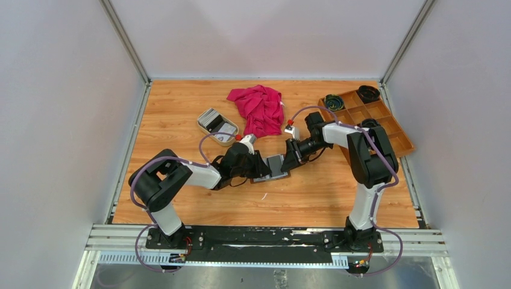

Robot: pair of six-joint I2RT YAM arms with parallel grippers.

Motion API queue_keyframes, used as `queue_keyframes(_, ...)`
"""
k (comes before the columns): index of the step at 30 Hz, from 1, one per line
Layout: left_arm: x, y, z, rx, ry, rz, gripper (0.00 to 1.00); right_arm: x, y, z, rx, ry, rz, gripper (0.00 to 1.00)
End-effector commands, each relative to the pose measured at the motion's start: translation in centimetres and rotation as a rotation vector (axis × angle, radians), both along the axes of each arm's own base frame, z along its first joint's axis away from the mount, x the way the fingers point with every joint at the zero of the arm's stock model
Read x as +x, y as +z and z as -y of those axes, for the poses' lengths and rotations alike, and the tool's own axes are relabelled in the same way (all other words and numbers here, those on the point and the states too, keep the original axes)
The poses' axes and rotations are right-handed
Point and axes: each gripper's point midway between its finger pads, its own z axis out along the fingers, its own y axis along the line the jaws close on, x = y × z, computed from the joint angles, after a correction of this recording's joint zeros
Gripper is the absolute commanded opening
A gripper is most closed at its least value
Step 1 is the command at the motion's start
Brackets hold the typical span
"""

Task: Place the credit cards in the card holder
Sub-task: Turn over the card slot in the card holder.

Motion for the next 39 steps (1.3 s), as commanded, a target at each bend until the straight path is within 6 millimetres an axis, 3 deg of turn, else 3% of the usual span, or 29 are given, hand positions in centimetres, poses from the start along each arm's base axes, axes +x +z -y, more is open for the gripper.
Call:
queue_keyframes(1,0.1,-0.9,-0.7,0.013,0.012,-0.011,0.25,1.2,1.8,0.5,-0.008,-0.015,0.087,0.38)
queue_keyframes(5,0.0,-1.9,-1.0,0.029,0.013,-0.029,0.25,1.2,1.6,0.7,-0.02,-0.016,0.092,0.39)
queue_keyframes(14,-0.1,-1.9,-0.8,0.024,0.003,-0.032,0.24,0.8,0.4,0.6,-0.016,-0.018,0.029,0.4)
queue_keyframes(30,-0.3,-1.6,-0.2,-0.01,-0.015,-0.041,0.25,-0.3,1.1,-0.9,0.065,0.023,-0.021,0.36)
queue_keyframes(34,-0.3,-0.8,0.1,-0.039,-0.023,-0.036,0.28,-0.5,1.7,-1.4,0.091,0.039,-0.015,0.35)
queue_keyframes(39,-0.2,0.3,0.4,-0.105,-0.015,-0.034,0.44,-0.8,1.8,-1.8,0.104,0.054,-0.017,0.33)
